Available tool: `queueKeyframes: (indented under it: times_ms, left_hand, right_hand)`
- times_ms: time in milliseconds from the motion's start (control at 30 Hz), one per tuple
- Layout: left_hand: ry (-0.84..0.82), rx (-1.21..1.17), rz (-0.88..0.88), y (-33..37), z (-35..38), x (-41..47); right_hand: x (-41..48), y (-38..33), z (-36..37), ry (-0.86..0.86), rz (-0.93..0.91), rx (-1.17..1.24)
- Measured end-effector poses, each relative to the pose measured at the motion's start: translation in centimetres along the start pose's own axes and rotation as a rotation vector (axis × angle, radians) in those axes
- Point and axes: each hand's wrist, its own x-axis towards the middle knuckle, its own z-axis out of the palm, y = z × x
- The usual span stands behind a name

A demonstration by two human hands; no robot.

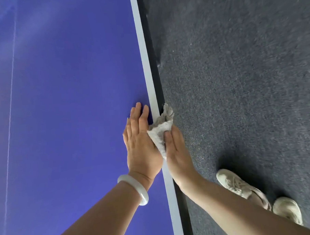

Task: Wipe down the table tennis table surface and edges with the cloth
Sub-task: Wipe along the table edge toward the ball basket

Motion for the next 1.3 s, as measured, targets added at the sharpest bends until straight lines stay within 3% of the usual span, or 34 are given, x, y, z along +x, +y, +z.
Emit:
queueKeyframes:
  times_ms: [167,333,500,767,933,1133,1300]
  left_hand:
    - [0.031,0.048,-0.014,0.3,0.1,0.0]
    - [0.022,0.061,-0.009,0.1,-0.1,-0.1]
    - [-0.005,0.047,-0.027,0.4,-0.5,-0.1]
    - [-0.011,0.041,0.012,-0.2,-4.0,7.7]
    - [-0.015,0.057,-0.095,-0.1,-2.4,18.8]
    - [0.063,0.042,-0.062,-0.1,-1.1,22.5]
    - [0.082,0.006,-0.054,-0.4,-1.0,22.7]
  right_hand:
    - [7.4,-3.1,0.2,0.027,0.230,0.123]
    - [9.2,-2.5,0.1,-0.015,0.327,0.082]
    - [9.3,-2.1,-0.1,-0.006,0.217,0.040]
    - [9.8,-2.9,-2.0,-0.323,0.395,0.054]
    - [9.4,-2.9,-2.9,-0.377,0.343,0.156]
    - [8.0,-3.3,-3.1,-0.372,-0.016,0.062]
    - [18.4,-7.4,-1.2,-0.307,0.044,0.239]
